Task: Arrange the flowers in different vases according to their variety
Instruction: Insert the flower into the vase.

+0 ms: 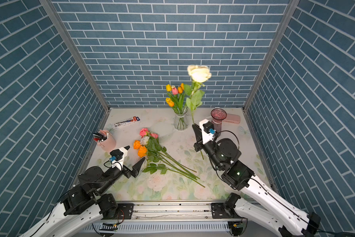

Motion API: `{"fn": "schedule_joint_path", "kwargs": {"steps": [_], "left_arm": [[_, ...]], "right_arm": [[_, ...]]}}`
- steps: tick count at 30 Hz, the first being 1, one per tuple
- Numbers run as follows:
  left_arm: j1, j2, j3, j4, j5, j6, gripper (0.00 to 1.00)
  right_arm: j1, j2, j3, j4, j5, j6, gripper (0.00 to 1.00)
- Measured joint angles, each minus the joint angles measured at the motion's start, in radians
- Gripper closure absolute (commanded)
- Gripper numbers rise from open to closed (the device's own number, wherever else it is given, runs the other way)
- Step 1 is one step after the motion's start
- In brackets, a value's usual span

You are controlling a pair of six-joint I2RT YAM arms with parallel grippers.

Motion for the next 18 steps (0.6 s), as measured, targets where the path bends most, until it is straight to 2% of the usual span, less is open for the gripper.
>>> {"fn": "schedule_joint_path", "kwargs": {"steps": [4, 6, 11, 18], "left_arm": [[0.000, 0.010, 0.000, 0.000, 0.000, 0.000, 0.00], [0.000, 0.010, 0.000, 0.000, -0.001, 0.000, 0.00], [0.000, 0.014, 0.000, 0.000, -0.004, 0.000, 0.00], [0.000, 0.023, -0.002, 0.000, -0.015, 0.000, 0.00]], "right_arm": [[-0.062, 0.047, -0.023, 0.216, 0.146, -0.106, 1.00], [-0.156, 0.105, -0.002, 0.277, 0.161, -0.114, 1.00], [-0.372, 0.253, 0.083, 0.351, 0.147, -0.110, 1.00], [-0.522, 0.460, 0.277, 0.403, 0.048, -0.065, 1.00]]}}
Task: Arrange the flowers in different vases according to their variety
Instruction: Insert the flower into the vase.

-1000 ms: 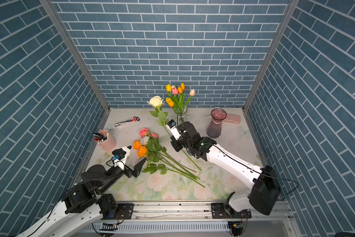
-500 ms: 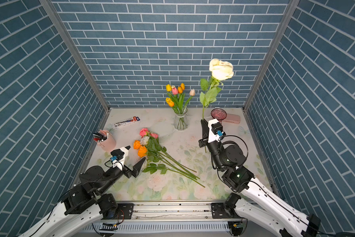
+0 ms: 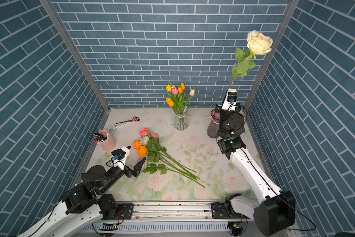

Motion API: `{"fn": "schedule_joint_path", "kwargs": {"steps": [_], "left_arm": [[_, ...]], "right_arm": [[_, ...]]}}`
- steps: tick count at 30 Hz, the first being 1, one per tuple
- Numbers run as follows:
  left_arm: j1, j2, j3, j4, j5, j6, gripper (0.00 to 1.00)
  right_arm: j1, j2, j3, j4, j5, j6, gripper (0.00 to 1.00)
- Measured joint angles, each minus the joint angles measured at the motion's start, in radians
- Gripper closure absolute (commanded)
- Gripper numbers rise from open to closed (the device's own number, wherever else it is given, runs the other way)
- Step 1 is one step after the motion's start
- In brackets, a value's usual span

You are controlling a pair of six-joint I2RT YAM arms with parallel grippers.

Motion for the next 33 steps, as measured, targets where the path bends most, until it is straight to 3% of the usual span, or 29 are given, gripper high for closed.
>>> {"fn": "schedule_joint_path", "kwargs": {"steps": [9, 15, 21, 26, 33], "left_arm": [[0.000, 0.002, -0.003, 0.001, -0.031, 0.003, 0.00], [0.005, 0.009, -0.004, 0.001, -0.038, 0.006, 0.00], [0.008, 0.019, -0.005, 0.002, -0.037, 0.008, 0.00], [0.008, 0.019, -0.005, 0.003, -0.035, 0.008, 0.00], [0.009, 0.019, -0.005, 0.003, -0.026, 0.008, 0.00]], "right_arm": [[-0.074, 0.185, 0.129, 0.032, -0.106, 0.066, 1.00], [-0.113, 0.303, 0.142, 0.040, -0.148, 0.119, 1.00], [-0.118, 0.327, 0.111, 0.000, -0.155, 0.137, 1.00], [-0.118, 0.327, 0.146, -0.188, -0.128, 0.143, 0.81], [-0.118, 0.289, 0.216, -0.500, -0.104, 0.167, 0.71]]}}
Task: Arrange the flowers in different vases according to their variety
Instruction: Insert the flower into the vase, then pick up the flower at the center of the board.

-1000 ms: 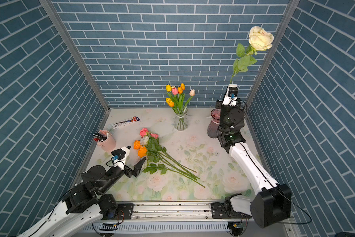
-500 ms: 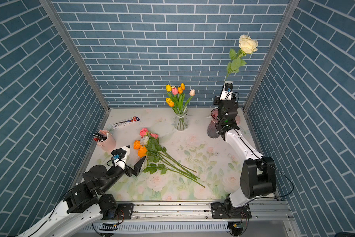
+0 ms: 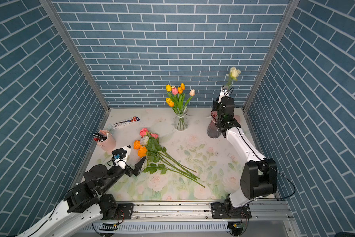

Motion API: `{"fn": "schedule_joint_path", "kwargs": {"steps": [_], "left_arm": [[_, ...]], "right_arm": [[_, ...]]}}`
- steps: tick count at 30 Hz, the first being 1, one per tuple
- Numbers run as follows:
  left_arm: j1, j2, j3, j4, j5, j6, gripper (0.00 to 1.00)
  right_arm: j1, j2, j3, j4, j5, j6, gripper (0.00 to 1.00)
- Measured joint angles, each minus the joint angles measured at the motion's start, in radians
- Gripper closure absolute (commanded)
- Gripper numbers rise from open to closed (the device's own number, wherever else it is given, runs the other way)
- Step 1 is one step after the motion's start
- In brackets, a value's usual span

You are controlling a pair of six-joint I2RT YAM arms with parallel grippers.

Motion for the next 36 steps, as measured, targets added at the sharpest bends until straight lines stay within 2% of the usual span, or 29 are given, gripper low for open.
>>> {"fn": "schedule_joint_path", "kwargs": {"steps": [4, 7, 13, 16, 19, 24, 30, 36], "left_arm": [[0.000, 0.000, 0.000, 0.000, 0.010, 0.000, 0.00], [0.001, -0.001, 0.000, 0.000, 0.015, 0.000, 0.00], [0.001, -0.010, 0.000, 0.002, 0.019, 0.000, 0.00], [0.001, -0.015, 0.000, 0.003, 0.019, 0.000, 0.00], [0.001, -0.019, 0.000, 0.003, 0.019, 0.000, 0.00], [0.001, -0.020, 0.000, 0.003, 0.019, 0.000, 0.00], [0.001, -0.020, 0.000, 0.003, 0.018, 0.000, 0.00], [0.001, -0.020, 0.000, 0.003, 0.018, 0.000, 0.00]], "right_arm": [[0.000, -0.042, 0.000, -0.140, -0.011, 0.003, 0.71], [0.000, -0.079, 0.000, -0.237, -0.066, 0.003, 0.71], [0.021, -0.151, 0.009, -0.412, -0.286, -0.002, 0.72], [0.104, -0.169, 0.010, -0.489, -0.353, -0.022, 0.72], [0.230, -0.158, 0.008, -0.563, -0.383, -0.044, 0.73], [0.395, -0.118, -0.077, -0.583, -0.421, -0.055, 0.74], [0.535, 0.047, -0.166, -0.580, -0.426, -0.064, 0.74], [0.644, 0.188, -0.155, -0.552, -0.414, -0.097, 0.74]]}}
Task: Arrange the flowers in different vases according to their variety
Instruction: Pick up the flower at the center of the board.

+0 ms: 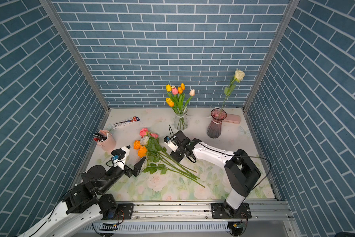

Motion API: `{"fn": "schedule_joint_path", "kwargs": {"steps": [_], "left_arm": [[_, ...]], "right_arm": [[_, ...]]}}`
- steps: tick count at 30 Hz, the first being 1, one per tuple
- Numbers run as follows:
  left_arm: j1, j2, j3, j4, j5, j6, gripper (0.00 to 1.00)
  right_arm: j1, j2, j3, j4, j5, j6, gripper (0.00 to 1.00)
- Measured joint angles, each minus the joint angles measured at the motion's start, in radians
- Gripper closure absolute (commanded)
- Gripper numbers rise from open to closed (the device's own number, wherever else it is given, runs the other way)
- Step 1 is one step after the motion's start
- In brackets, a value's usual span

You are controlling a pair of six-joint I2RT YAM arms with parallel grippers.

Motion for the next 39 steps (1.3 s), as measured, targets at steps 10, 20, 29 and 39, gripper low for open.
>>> {"fn": "schedule_joint_path", "kwargs": {"steps": [10, 20, 29, 39], "left_arm": [[0.000, 0.000, 0.000, 0.000, 0.000, 0.000, 0.00], [0.000, 0.000, 0.000, 0.000, 0.000, 0.000, 0.00], [0.000, 0.000, 0.000, 0.000, 0.000, 0.000, 0.00], [0.000, 0.000, 0.000, 0.000, 0.000, 0.000, 0.00]], "right_arm": [[0.081, 0.119, 0.065, 0.061, 0.076, -0.037, 0.74], [0.092, 0.165, 0.065, 0.104, 0.161, -0.039, 0.78], [0.094, 0.193, 0.067, 0.126, 0.179, -0.039, 0.78], [0.097, 0.207, 0.068, 0.134, 0.190, -0.039, 0.86]]}}
